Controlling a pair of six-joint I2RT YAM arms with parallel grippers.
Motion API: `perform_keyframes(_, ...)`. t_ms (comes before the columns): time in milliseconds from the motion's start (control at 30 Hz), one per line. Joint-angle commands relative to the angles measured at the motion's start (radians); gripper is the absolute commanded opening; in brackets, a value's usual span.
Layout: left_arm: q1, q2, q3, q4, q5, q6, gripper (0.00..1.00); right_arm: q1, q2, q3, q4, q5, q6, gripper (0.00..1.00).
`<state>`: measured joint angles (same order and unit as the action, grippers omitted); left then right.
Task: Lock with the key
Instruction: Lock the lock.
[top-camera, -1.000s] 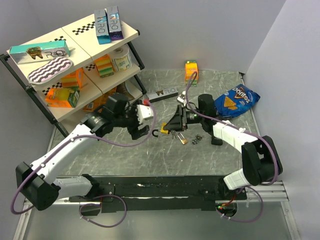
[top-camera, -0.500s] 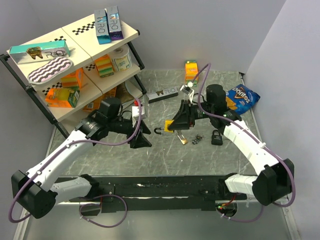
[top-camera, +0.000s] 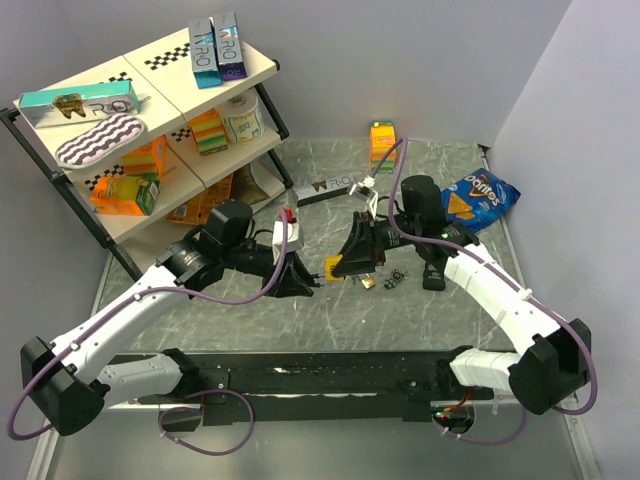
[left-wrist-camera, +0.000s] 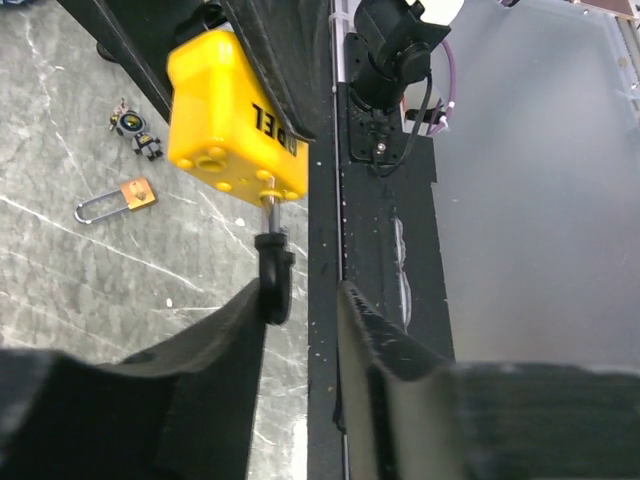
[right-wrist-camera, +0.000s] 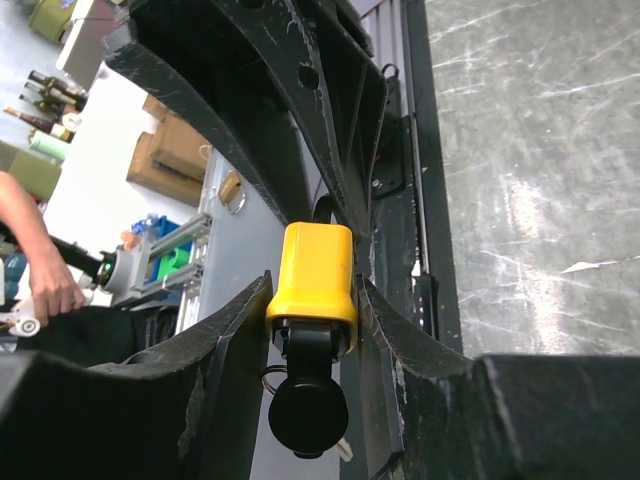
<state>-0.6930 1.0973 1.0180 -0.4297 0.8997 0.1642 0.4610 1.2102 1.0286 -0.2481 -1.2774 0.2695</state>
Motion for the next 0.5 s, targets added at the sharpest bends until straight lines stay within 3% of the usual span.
perform_keyframes(0, -0.019, 0.001, 0.013, 0.043, 0.015, 0.001, 0.32, 0.010, -0.040, 0.033, 0.059, -0.025, 0.010, 0.00)
perform_keyframes(233, -0.022, -0.002, 0.013, 0.036, -0.004, 0.006, 0.03, 0.010, -0.040, 0.007, 0.130, -0.030, 0.074, 0.00)
perform_keyframes(367, -0.020, -0.010, 0.030, 0.011, -0.013, 0.035, 0.01, 0.008, -0.023, -0.010, 0.127, -0.034, 0.132, 0.00)
perform_keyframes(400, -0.022, -0.013, 0.034, 0.003, -0.013, 0.056, 0.01, 0.004, 0.006, -0.012, 0.100, -0.037, 0.131, 0.26)
perform_keyframes(467, -0.022, -0.014, 0.054, -0.035, 0.001, 0.089, 0.01, -0.016, 0.040, -0.015, -0.023, -0.028, 0.091, 0.44)
